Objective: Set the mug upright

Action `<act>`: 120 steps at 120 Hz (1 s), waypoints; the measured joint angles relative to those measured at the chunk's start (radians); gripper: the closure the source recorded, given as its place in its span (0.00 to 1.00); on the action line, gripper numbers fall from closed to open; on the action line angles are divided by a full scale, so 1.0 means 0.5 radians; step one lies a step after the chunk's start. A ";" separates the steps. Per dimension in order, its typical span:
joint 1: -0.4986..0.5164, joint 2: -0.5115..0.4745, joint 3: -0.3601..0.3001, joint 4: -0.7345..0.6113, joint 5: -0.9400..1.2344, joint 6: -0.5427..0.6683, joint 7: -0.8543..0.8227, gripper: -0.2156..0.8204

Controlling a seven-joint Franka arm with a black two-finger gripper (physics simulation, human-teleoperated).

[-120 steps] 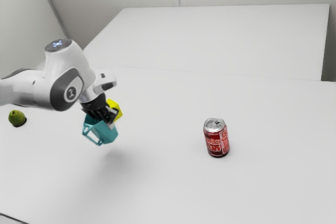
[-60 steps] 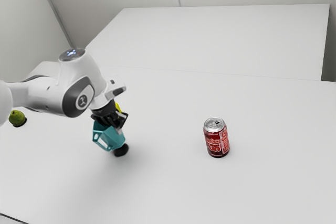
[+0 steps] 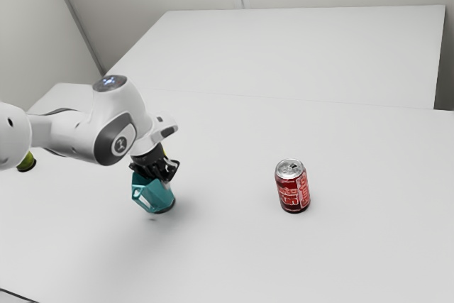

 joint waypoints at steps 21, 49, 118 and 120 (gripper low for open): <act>0.000 0.027 0.000 0.000 0.008 0.010 -0.033 0.96; 0.000 0.008 0.000 0.003 -0.011 0.015 -0.037 0.70; -0.073 -0.197 0.000 0.003 -0.027 0.005 -0.026 0.42; -0.077 -0.204 0.000 0.003 -0.027 0.003 -0.025 0.42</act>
